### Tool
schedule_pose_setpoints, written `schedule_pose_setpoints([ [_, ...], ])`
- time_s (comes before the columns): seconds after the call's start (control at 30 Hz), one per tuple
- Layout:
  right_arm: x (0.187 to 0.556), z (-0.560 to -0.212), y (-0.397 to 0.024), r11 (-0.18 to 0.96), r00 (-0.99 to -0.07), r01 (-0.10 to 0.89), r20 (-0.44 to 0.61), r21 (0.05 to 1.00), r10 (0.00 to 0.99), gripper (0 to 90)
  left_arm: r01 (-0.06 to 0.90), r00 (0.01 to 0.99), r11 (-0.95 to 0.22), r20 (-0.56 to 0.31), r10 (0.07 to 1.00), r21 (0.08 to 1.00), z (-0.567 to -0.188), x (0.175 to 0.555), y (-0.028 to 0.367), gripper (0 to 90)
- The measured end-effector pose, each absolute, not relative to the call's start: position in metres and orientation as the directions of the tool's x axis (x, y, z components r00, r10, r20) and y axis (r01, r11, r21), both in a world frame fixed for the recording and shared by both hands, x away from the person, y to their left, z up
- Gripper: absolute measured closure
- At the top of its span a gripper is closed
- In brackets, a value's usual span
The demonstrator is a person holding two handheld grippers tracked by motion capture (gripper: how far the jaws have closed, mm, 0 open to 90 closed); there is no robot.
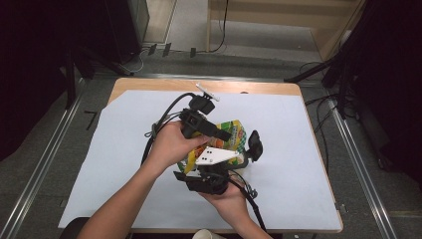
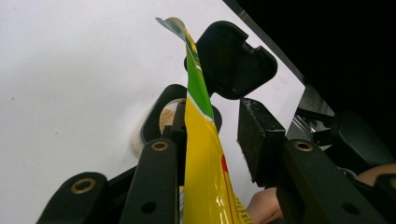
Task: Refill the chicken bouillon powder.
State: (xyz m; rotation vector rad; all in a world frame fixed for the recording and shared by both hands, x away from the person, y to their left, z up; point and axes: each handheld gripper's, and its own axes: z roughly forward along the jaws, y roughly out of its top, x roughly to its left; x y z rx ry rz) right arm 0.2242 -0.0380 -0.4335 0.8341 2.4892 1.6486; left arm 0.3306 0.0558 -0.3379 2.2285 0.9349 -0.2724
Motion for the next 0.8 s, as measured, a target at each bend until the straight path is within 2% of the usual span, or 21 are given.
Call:
schedule_pose_setpoints([
  [0.8,0.2241,-0.4343,-0.0379,0.297,-0.855,0.402,0.239,0.866,0.459,62.8,0.689,0.721,-0.5,-0.431,0.542,0.524,-0.3389,0.3312,0.0557,69.3],
])
